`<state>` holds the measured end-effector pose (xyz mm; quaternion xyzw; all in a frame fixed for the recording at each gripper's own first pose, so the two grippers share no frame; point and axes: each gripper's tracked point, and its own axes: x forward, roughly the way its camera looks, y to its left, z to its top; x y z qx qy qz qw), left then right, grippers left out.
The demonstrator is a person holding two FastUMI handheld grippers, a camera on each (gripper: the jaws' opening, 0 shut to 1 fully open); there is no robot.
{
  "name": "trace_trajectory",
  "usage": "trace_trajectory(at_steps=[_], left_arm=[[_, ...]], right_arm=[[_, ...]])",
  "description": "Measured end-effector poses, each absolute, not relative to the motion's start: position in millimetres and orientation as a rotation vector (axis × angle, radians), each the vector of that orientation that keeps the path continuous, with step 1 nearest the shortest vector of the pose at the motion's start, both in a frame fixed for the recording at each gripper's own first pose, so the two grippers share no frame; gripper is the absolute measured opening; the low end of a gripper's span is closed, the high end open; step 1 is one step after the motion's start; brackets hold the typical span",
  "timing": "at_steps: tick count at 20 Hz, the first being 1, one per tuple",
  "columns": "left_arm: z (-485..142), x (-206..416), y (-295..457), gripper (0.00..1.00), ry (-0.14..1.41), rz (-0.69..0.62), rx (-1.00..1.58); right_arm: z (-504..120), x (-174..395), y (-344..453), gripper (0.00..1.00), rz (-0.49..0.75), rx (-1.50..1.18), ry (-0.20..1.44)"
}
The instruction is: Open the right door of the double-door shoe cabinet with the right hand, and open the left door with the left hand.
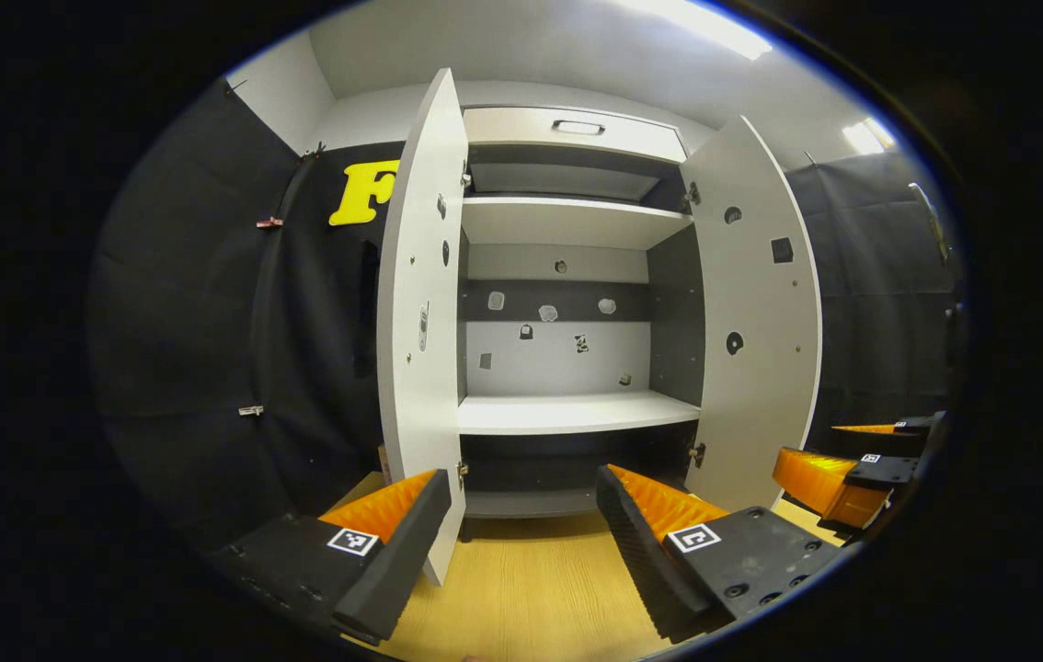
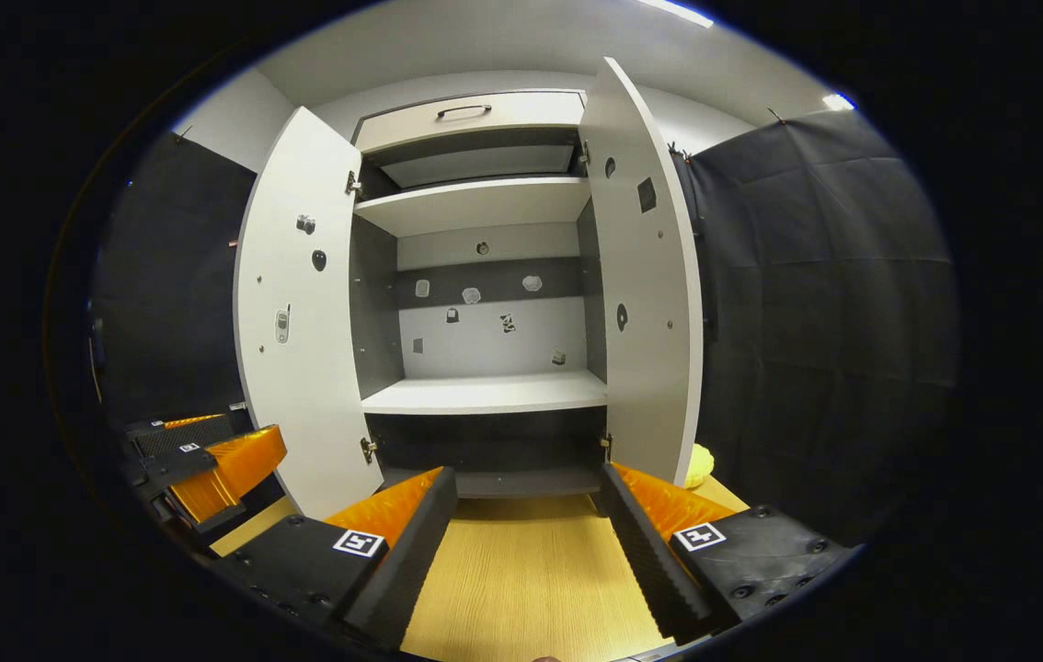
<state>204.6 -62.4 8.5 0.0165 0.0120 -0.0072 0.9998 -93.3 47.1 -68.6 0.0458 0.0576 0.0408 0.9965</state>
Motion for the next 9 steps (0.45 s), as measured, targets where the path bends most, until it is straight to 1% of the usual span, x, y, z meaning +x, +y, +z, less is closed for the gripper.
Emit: trace_trajectory(at_steps=[9], left_arm=[[3.2,202.4,-63.5,0.98,0.043,-0.01,0.011]], right_arm=[[-70.4,-92.7,39.7,0.99,0.057,0.059,0.12]])
